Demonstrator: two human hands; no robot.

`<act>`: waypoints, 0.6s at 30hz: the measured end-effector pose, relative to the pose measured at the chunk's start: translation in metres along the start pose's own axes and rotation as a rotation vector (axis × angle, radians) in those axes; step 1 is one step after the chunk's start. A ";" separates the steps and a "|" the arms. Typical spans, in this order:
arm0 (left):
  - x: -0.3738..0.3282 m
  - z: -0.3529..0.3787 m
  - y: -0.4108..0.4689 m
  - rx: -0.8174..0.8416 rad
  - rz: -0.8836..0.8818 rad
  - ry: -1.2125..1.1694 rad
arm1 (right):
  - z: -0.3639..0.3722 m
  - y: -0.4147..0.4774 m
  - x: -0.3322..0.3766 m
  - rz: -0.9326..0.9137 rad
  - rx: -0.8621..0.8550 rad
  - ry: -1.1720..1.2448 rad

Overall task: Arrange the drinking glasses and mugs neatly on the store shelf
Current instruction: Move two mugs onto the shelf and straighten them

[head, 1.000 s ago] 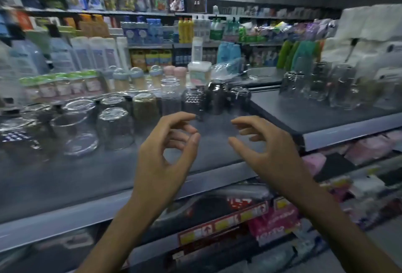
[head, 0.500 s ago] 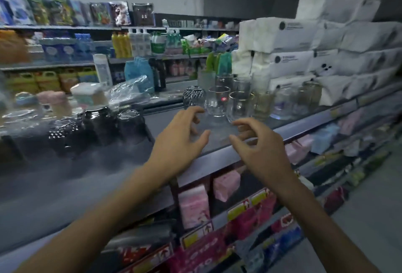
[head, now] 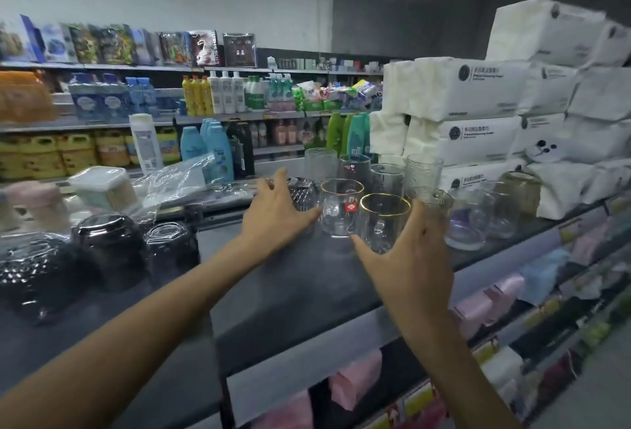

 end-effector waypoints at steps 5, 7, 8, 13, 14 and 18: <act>0.003 0.014 0.020 0.023 -0.079 -0.072 | 0.014 0.002 -0.004 0.066 0.027 -0.016; 0.004 0.017 0.023 0.021 -0.081 -0.077 | 0.017 0.003 -0.005 0.086 0.028 -0.016; 0.004 0.018 0.024 0.017 -0.081 -0.085 | 0.017 0.004 -0.005 0.091 0.026 -0.006; 0.000 0.011 0.021 -0.013 -0.111 -0.086 | 0.017 0.001 -0.005 0.082 0.034 0.113; 0.000 0.010 0.020 -0.016 -0.117 -0.083 | 0.016 0.001 -0.005 0.076 0.033 0.141; 0.002 0.003 0.013 -0.042 -0.137 -0.071 | 0.016 -0.002 -0.004 0.046 0.028 0.209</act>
Point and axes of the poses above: each hand's wrist, its own y-axis towards the middle knuckle, its own z-axis out of the palm, x = y × z, the point moved 5 cm from there along y, towards the middle knuckle, and after that the axes turned 11 degrees about -z, right-handed, at the moved point
